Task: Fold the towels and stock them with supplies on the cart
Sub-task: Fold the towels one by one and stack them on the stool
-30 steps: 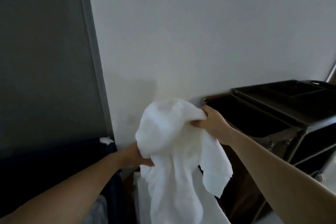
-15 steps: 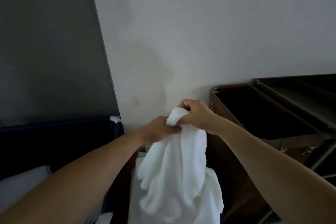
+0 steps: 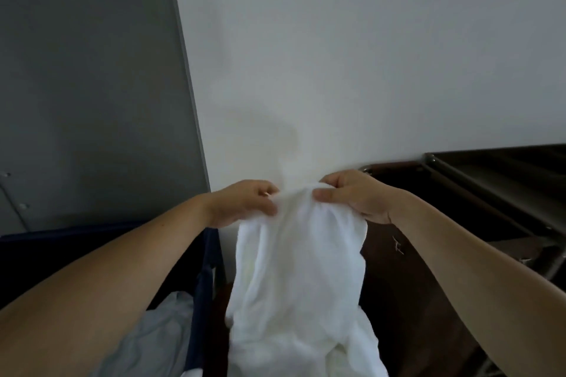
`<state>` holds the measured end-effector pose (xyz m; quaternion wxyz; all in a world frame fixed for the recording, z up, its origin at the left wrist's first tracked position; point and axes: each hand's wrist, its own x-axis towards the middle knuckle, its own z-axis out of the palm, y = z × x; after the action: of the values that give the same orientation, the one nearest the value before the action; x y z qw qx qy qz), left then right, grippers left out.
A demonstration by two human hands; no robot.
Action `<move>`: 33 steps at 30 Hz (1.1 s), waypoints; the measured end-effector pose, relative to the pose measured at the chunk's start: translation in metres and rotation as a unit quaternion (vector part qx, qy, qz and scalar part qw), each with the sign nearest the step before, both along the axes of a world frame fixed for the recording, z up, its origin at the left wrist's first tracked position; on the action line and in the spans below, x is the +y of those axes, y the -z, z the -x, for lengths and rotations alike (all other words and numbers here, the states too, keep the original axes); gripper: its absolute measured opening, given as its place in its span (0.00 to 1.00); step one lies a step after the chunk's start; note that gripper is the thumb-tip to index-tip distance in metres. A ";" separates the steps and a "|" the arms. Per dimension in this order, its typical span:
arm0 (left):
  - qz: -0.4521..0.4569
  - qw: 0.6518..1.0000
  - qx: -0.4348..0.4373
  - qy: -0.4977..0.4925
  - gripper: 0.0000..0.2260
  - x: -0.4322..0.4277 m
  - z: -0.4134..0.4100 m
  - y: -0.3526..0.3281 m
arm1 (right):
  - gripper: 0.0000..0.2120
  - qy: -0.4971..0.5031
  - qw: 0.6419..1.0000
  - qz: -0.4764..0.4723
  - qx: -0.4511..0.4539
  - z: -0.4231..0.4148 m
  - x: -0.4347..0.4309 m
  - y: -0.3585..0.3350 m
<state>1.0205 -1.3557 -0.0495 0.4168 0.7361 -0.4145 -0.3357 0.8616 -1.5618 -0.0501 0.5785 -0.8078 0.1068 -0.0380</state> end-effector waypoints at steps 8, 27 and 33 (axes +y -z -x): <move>0.147 0.986 0.023 -0.069 0.15 0.009 -0.007 -0.014 | 0.20 0.017 0.987 0.156 0.024 -0.003 0.003 -0.012; 0.084 0.994 0.049 0.053 0.10 0.012 -0.014 0.013 | 0.11 0.279 0.919 -0.049 -0.275 -0.018 0.007 -0.096; 0.310 0.934 -0.125 -0.123 0.11 0.012 -0.034 -0.070 | 0.14 0.179 0.977 0.079 -0.086 0.021 -0.027 -0.092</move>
<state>1.0548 -1.3437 0.0204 0.6072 0.6514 -0.4531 -0.0413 0.8408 -1.5887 0.0418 0.5035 -0.8126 0.1957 -0.2189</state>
